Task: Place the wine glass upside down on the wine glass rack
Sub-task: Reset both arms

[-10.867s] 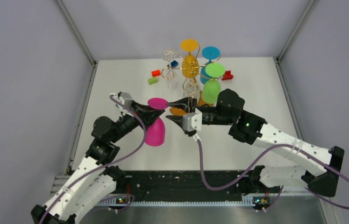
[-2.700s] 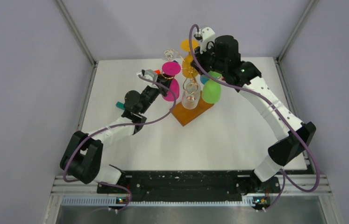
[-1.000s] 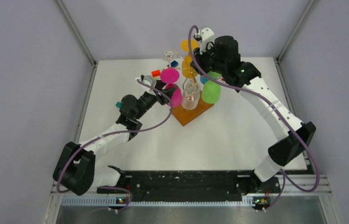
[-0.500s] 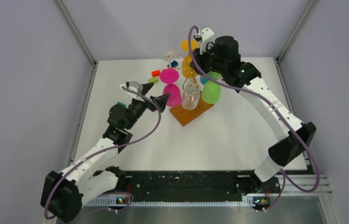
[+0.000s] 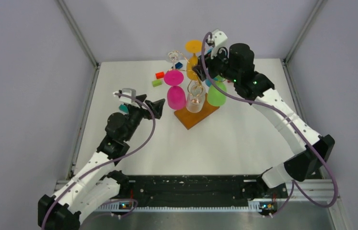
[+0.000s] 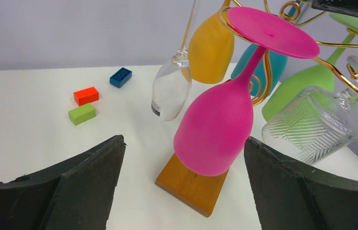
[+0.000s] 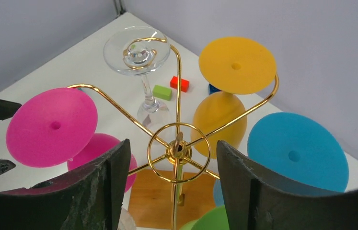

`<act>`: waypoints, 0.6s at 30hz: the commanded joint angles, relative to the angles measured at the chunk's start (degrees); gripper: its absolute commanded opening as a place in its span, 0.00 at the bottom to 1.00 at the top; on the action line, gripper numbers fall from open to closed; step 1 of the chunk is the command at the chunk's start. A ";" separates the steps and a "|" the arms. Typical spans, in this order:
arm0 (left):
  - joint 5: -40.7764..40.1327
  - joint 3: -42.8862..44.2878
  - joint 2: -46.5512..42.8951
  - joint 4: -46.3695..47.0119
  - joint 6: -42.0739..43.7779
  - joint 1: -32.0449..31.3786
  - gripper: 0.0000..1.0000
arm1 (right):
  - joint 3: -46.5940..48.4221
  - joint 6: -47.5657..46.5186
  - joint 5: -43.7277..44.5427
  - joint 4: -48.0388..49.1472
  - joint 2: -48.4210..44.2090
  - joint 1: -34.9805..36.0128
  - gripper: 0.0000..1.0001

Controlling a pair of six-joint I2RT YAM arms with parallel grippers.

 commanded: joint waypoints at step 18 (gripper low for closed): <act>-20.93 -3.97 -6.90 -14.40 -7.58 0.04 0.99 | -38.30 1.54 23.24 26.73 -38.48 -0.28 0.86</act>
